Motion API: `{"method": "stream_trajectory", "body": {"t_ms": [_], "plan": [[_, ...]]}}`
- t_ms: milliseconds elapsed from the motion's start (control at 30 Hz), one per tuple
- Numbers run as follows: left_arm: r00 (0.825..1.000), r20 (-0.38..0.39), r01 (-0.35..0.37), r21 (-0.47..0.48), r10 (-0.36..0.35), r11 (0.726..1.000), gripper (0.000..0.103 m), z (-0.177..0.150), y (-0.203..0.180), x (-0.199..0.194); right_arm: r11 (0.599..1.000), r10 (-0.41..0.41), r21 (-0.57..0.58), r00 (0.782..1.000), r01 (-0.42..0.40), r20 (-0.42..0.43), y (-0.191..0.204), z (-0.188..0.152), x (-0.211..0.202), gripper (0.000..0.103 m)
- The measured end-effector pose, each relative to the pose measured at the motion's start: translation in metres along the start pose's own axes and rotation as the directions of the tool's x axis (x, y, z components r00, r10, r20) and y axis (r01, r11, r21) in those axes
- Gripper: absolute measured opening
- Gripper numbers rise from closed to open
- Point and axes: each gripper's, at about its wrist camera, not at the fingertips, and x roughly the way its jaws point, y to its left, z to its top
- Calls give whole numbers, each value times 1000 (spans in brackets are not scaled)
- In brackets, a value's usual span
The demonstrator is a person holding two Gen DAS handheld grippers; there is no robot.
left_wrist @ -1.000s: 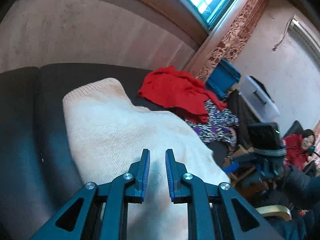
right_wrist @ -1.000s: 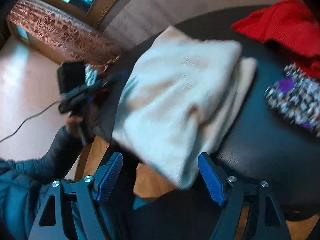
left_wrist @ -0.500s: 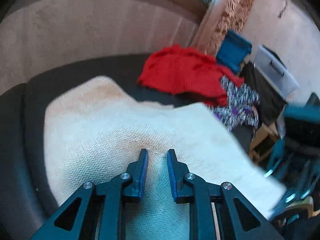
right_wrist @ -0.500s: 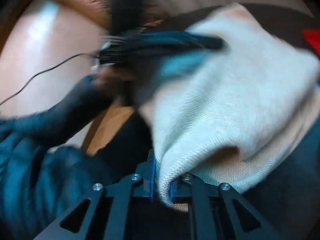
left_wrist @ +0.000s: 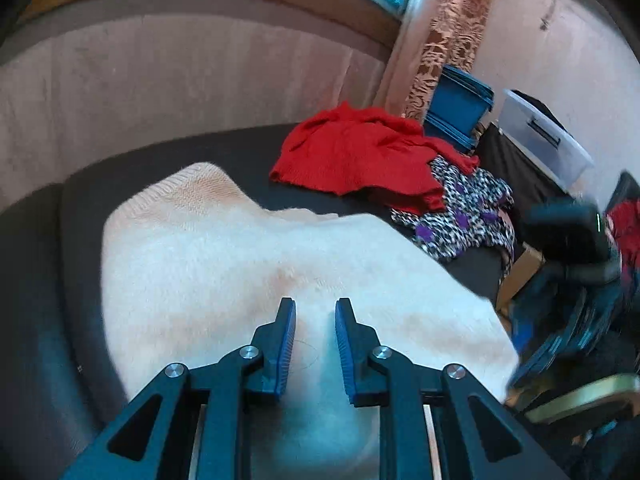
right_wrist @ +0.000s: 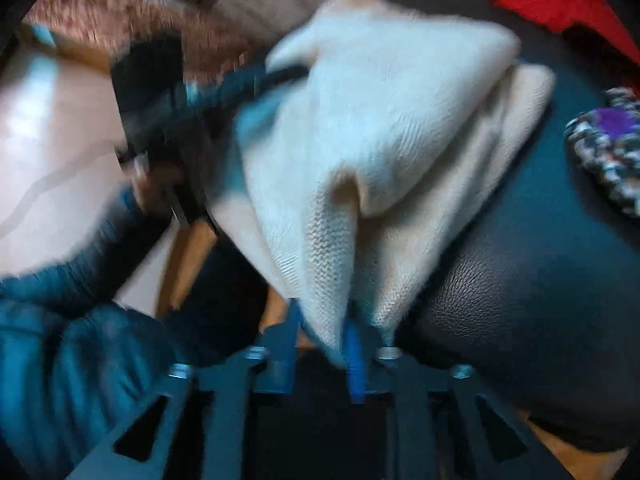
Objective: Fold clothes
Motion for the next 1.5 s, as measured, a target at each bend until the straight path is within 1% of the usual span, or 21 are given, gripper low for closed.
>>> {"method": "stream_trajectory", "body": {"t_ms": [33,167,200,300,367,400,433,533,600,633,700,767,800,900,967,1033,1133,1267,1367,1400,1500], "plan": [[1000,8,0,6,0,1000,20,-5,-3,-6,1000,-2,1,999,2,42,2,0,-10,55],[999,35,-9,-7,9,1000,20,-22,-9,-23,998,17,56,983,-27,180,-9,6,-31,59],[999,41,-12,-15,12,1000,20,-25,-10,-26,996,0,83,981,-16,195,-14,9,-29,63],[998,55,-8,-32,9,999,21,-32,-9,-33,986,-6,161,970,-34,241,-26,19,-19,63],[999,52,-2,-45,4,999,22,-35,-9,-34,979,-23,202,956,-38,292,-33,19,-17,49],[999,51,1,-52,2,999,22,-37,-9,-35,976,-36,217,949,-35,314,-35,20,-16,20],[999,50,4,-59,-1,998,22,-39,-9,-35,977,-65,212,945,-5,321,-30,20,-18,13],[999,47,12,-79,-9,997,26,-44,-9,-37,967,-237,158,926,198,293,-16,16,-27,13],[999,44,18,-92,-14,996,25,-47,-9,-38,948,-311,156,908,277,279,-23,9,-23,12],[999,43,20,-99,-16,995,25,-49,-9,-38,939,-338,158,900,305,275,-26,6,-22,10],[999,41,26,-112,-21,993,25,-52,-9,-39,942,-330,167,901,292,283,-28,4,-23,10],[999,39,31,-126,-27,992,25,-55,-9,-41,941,-330,169,901,292,280,-25,6,-28,12],[999,38,34,-132,-29,991,25,-57,-9,-41,941,-330,171,903,291,276,-24,7,-30,18],[998,60,34,-163,-24,986,25,-55,-4,-48,927,-369,175,884,331,286,-17,14,-46,57],[993,115,32,-204,-9,979,27,-45,10,-61,914,-404,162,859,371,313,-7,19,-57,57],[987,160,23,-249,17,968,29,-31,25,-70,912,-408,138,828,385,385,9,33,-73,57],[982,162,-55,-259,100,964,29,-7,42,-67,940,-333,94,828,326,452,30,67,-71,57],[975,121,-153,-252,188,955,29,22,56,-52,963,-258,36,870,268,419,31,125,-28,57],[973,136,-141,-275,184,951,29,25,57,-52,975,-202,-7,898,222,391,32,168,4,57],[967,161,-147,-271,196,951,29,21,53,-57,978,-183,-20,906,206,381,32,182,15,57],[968,184,-119,-269,172,956,29,0,36,-64,982,-161,-40,929,184,334,24,223,45,57]]}}
